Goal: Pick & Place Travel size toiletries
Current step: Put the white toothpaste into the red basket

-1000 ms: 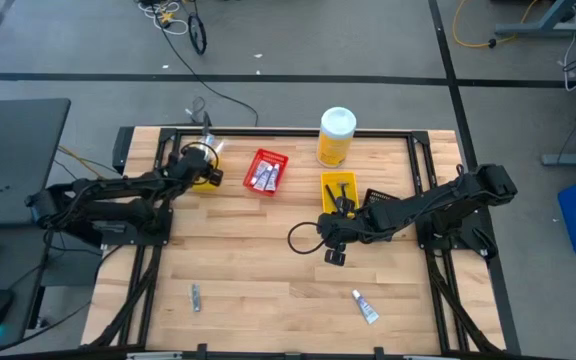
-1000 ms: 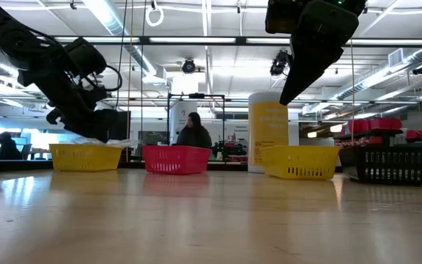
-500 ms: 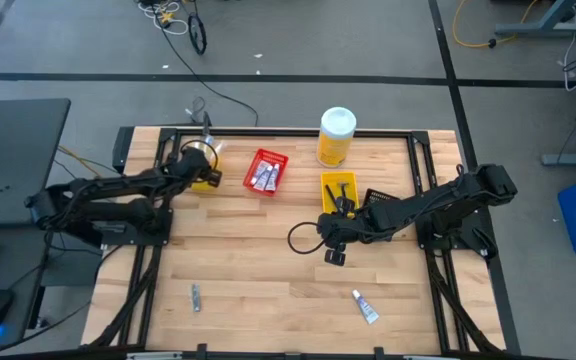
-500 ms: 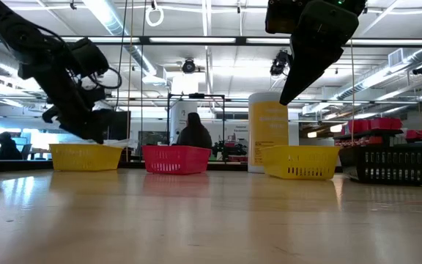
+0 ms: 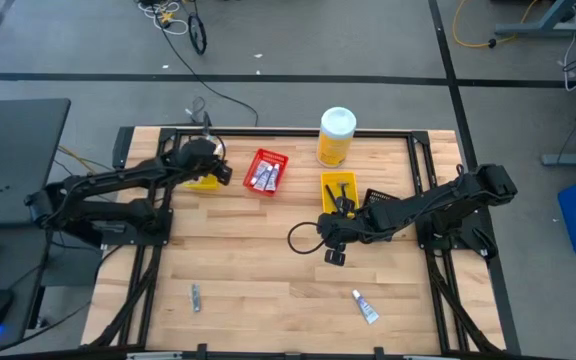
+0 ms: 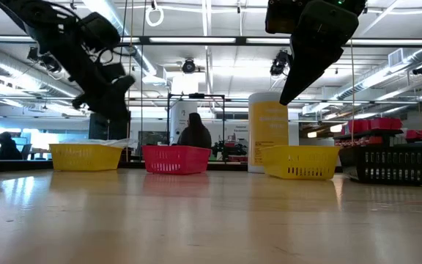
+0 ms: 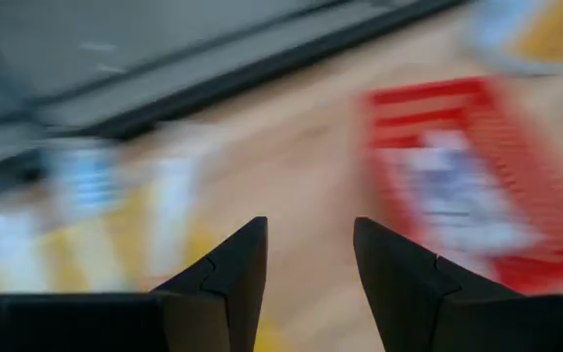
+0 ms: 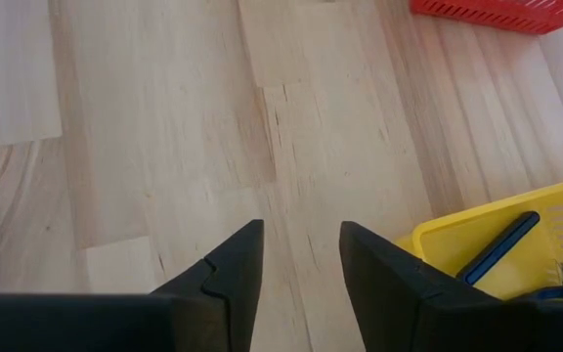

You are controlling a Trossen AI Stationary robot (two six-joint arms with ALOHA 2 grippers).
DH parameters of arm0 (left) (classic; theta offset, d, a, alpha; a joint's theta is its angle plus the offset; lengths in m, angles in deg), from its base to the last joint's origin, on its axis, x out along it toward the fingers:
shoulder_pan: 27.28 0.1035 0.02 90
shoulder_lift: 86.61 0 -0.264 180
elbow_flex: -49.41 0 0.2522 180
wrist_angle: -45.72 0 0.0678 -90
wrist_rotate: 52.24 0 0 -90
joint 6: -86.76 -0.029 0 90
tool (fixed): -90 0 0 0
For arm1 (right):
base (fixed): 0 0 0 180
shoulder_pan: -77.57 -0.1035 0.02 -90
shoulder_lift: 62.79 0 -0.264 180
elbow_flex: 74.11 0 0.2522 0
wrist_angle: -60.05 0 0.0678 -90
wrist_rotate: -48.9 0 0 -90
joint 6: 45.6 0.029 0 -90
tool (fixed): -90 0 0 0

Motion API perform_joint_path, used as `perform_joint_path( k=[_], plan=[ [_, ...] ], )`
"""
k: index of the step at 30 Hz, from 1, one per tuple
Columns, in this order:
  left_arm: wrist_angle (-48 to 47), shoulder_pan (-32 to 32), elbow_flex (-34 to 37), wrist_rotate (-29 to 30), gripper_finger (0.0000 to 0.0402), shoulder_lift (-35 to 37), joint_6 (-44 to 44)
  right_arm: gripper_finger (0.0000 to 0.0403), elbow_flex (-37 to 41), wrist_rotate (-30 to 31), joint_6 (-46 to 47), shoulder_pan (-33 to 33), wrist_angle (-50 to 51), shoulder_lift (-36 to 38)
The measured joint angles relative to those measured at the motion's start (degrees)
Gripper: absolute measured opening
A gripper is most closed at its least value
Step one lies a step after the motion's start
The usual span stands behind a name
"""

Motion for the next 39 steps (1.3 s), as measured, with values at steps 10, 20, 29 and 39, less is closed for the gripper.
perform_joint_path(
  k=[10,20,29,39],
  plan=[
    [-0.08,-12.36,-3.64,-13.53,0.0164,0.02,15.34,0.0164,0.00,0.02,7.16,0.00,-0.02,0.00],
    [0.09,-34.15,-3.64,-2.53,0.0164,-0.88,27.07,0.0195,0.00,-3.77,7.75,-0.02,0.00,0.00],
    [0.46,-45.55,-3.66,4.29,0.0164,-6.14,34.67,0.0205,0.00,-8.79,14.74,-2.69,4.46,-0.02],
    [6.05,-49.02,-3.66,11.55,0.0164,-12.56,39.44,0.0206,0.04,-18.01,33.63,-13.31,10.40,-2.02]
  ],
)
